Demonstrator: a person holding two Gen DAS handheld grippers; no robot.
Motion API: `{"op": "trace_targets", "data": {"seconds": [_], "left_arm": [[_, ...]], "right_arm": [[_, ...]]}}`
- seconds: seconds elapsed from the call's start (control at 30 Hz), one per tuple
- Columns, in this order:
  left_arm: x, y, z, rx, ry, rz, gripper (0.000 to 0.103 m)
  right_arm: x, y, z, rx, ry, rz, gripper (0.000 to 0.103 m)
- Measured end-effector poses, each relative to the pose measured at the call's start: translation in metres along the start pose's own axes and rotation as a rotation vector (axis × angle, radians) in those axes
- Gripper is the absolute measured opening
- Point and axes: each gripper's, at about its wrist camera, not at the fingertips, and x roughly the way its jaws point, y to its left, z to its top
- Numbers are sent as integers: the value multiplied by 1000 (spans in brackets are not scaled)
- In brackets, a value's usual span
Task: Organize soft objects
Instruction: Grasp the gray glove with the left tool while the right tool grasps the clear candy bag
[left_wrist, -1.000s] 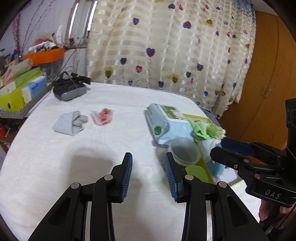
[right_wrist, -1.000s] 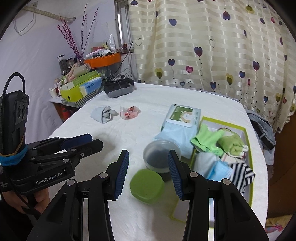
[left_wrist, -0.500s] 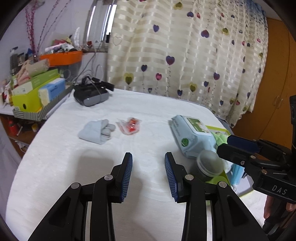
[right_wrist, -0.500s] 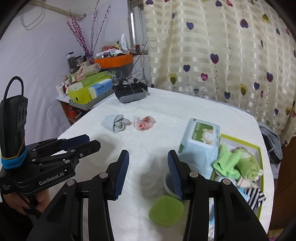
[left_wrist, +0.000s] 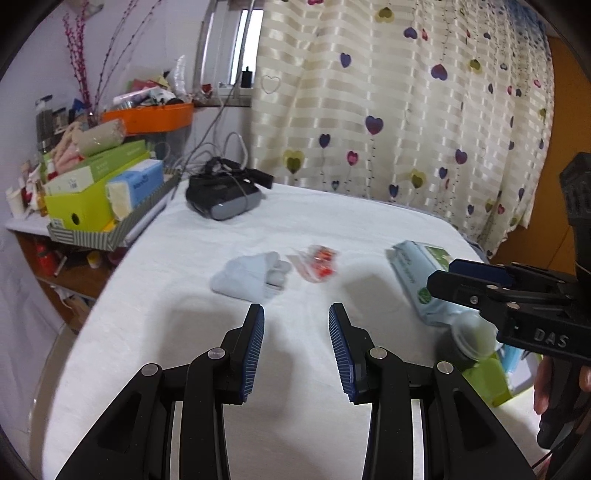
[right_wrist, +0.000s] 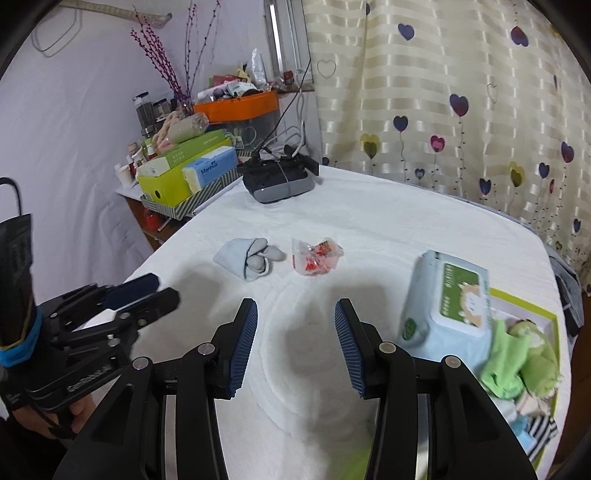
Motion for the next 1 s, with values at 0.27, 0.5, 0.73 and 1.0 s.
{"op": "trace_targets", "data": {"seconds": [0.27, 0.5, 0.73, 1.0], "left_arm": [[18, 25, 15, 31, 4, 1, 37], [38, 40, 21, 27, 30, -12, 37], [60, 51, 28, 32, 57, -26, 44], [97, 56, 33, 56, 102, -37, 46]], "right_arm": [[49, -6, 28, 52, 63, -3, 46], [95, -19, 40, 140, 145, 15, 46], [135, -30, 51, 214, 206, 28, 46], [182, -34, 57, 205, 287, -11, 46]]}}
